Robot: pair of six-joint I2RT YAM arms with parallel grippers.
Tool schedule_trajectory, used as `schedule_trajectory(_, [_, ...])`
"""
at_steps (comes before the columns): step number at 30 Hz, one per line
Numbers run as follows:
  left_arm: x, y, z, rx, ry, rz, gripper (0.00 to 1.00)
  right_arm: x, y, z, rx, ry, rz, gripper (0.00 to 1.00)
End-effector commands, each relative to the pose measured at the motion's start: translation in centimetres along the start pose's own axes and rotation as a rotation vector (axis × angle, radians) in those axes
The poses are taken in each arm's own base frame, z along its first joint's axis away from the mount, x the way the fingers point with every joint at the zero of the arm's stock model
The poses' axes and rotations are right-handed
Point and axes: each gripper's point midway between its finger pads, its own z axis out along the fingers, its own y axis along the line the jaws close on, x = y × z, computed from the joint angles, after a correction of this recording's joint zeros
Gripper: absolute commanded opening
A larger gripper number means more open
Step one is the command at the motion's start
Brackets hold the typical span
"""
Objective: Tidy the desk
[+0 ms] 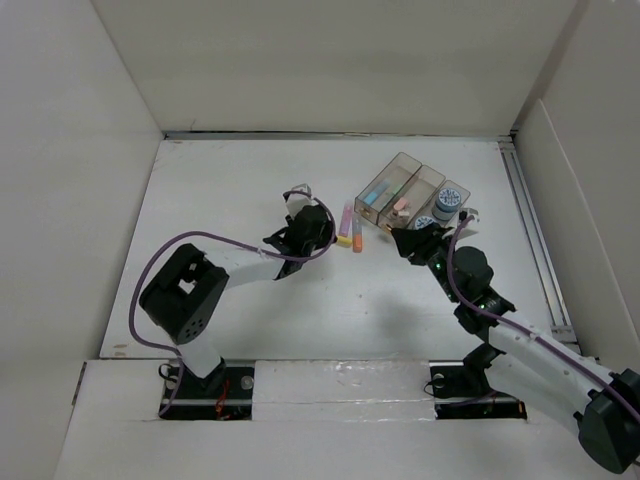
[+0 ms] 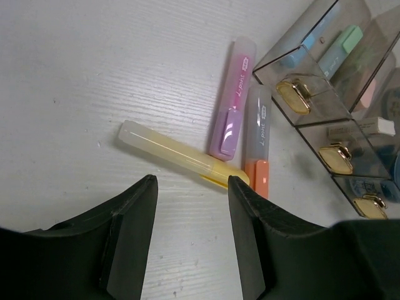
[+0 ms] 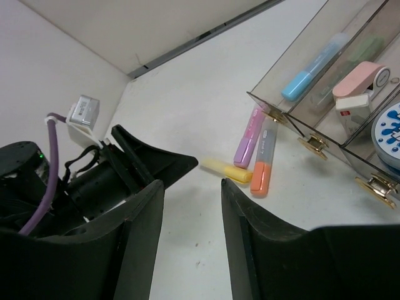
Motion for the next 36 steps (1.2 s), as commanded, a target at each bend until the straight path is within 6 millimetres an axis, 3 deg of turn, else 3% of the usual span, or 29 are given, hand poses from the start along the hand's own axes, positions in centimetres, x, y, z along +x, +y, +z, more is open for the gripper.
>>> schedule_trajectory(1, [-1.3, -1.5, 0.7, 0.02, -0.051, -0.063, 0.45, -2.9, 2.4, 0.1, -0.072, -0.08, 0.011, 0.48])
schedule_trajectory(8, [0.4, -0.4, 3.5, -0.071, -0.016, -0.016, 0.44, -2.6, 2.6, 0.2, -0.08, -0.063, 0.004, 0.48])
schedule_trajectory(18, [0.3, 0.6, 5.5, -0.169, -0.029, 0.04, 0.43, -2.6, 2.8, 0.3, -0.085, -0.057, 0.005, 0.49])
schedule_trajectory(20, [0.5, 1.5, 6.2, -0.224, -0.026, 0.088, 0.42, -2.5, 2.6, 0.4, -0.074, -0.058, 0.005, 0.49])
schedule_trajectory(36, [2.2, 4.5, 7.2, -0.34, 0.019, 0.24, 0.36, -2.5, 2.5, 0.5, -0.073, -0.057, 0.004, 0.5])
